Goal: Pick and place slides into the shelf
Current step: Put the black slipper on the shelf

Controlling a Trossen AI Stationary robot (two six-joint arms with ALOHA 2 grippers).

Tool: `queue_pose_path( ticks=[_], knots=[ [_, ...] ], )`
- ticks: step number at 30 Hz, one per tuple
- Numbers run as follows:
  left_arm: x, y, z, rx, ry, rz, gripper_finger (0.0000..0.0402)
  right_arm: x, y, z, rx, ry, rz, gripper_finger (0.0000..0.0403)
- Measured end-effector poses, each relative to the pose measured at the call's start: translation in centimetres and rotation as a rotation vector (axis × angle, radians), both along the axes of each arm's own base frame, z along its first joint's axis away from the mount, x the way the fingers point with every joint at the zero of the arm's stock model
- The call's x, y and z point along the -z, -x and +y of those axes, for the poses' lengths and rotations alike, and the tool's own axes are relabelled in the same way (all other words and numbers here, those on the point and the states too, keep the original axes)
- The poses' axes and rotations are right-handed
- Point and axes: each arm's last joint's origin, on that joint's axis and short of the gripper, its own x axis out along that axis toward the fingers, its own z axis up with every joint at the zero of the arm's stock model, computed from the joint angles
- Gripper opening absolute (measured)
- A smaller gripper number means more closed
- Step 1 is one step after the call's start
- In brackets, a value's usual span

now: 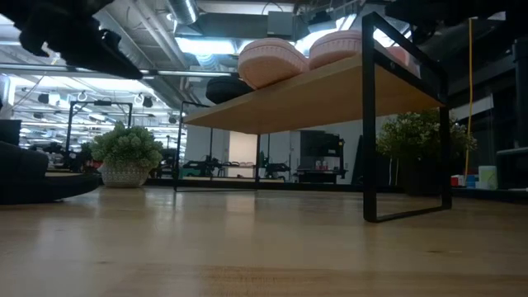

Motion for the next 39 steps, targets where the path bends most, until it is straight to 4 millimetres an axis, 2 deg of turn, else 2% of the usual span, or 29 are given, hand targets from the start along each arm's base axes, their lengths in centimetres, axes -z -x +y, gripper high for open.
queue_pose_path(
  ticks=[9,20,27,33,39],
  knots=[
    [1.3,0.8,-0.1,-0.070,0.022,-0.056,0.0108,0.0,0.0,0.0,-0.006,0.050,0.002,0.0006],
    [-0.3,-0.2,-0.6,-0.021,0.028,-0.218,0.0108,0.0,-0.1,-0.4,0.021,0.089,0.005,0.0006],
    [-0.5,-0.4,-0.7,-0.002,0.022,-0.229,0.0108,0.0,-0.1,-0.7,0.038,0.124,0.009,0.0006],
    [-0.9,-0.6,-1.2,0.154,0.078,-0.248,0.0108,0.0,-0.1,-0.7,0.037,0.107,0.011,0.0006],
    [-1.0,-0.6,-1.2,0.160,0.081,-0.257,0.0108,0.0,-0.1,-0.7,0.034,0.127,0.012,0.0006]
  ],
)
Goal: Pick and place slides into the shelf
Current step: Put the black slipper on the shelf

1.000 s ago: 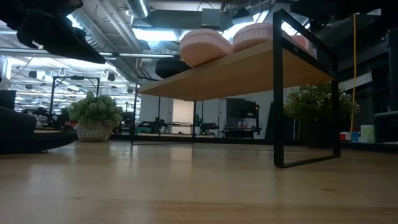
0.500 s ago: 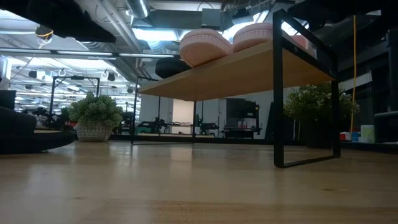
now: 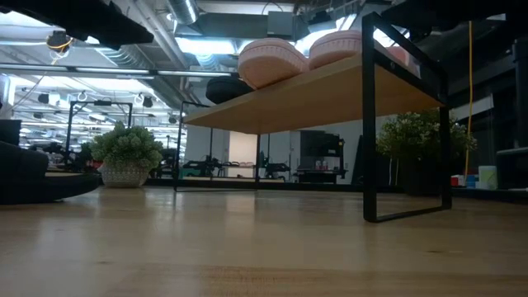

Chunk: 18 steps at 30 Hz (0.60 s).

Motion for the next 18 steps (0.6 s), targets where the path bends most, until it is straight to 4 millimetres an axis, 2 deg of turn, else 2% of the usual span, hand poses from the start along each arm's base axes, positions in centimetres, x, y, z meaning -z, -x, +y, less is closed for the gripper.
queue_pose_path(
  ticks=[11,18],
  knots=[
    [0.2,0.1,0.0,0.000,-0.008,0.020,0.0108,0.3,0.0,0.0,0.000,0.003,0.028,0.0006],
    [2.1,0.8,0.3,0.011,-0.078,0.230,0.0108,0.7,0.1,0.0,0.009,-0.038,0.066,0.0006]
  ],
)
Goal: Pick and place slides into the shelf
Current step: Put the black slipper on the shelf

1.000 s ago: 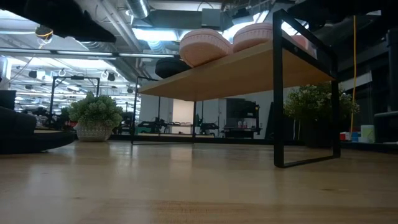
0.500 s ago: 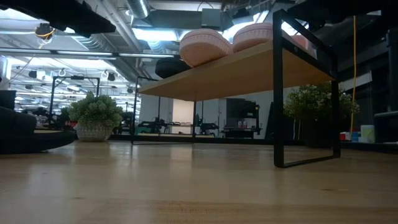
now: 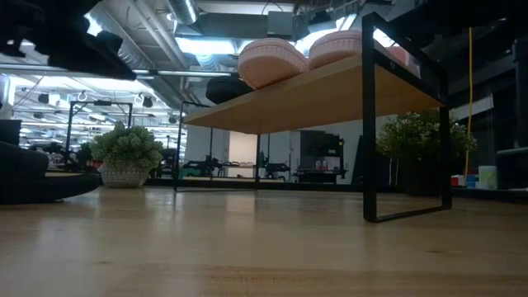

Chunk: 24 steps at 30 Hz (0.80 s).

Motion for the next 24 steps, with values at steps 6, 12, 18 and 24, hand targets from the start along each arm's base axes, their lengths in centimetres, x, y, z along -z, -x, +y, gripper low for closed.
queue_pose_path(
  ticks=[6,12,18,24],
  knots=[
    [0.3,0.2,-0.1,-0.024,0.100,0.014,0.0108,0.0,0.0,0.0,0.000,0.000,0.000,0.0006],
    [0.6,0.8,-1.2,0.081,0.140,0.066,0.0108,0.0,0.0,0.0,0.000,-0.002,-0.002,0.0006],
    [1.0,1.6,-2.5,0.152,0.287,0.122,0.0108,-0.3,-0.1,0.0,0.001,-0.008,-0.027,0.0006],
    [1.5,2.4,-3.1,0.152,0.462,0.226,0.0108,-0.5,-0.1,0.0,0.000,-0.012,-0.053,0.0006]
  ],
)
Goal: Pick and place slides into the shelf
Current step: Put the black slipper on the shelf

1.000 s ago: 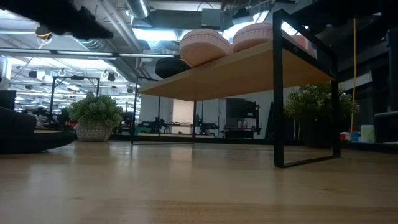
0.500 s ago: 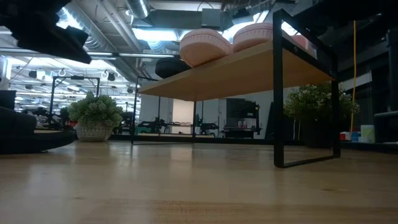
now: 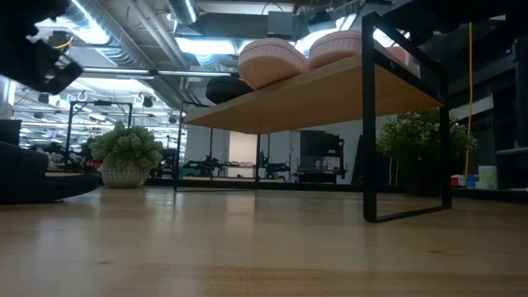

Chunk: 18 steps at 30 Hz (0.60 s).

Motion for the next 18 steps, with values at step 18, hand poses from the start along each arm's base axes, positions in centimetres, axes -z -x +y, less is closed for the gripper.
queue_pose_path(
  ticks=[18],
  knots=[
    [-0.6,1.5,-0.3,-0.307,0.502,0.515,0.0108,0.1,0.0,0.0,-0.001,0.007,0.010,0.0006]
  ],
)
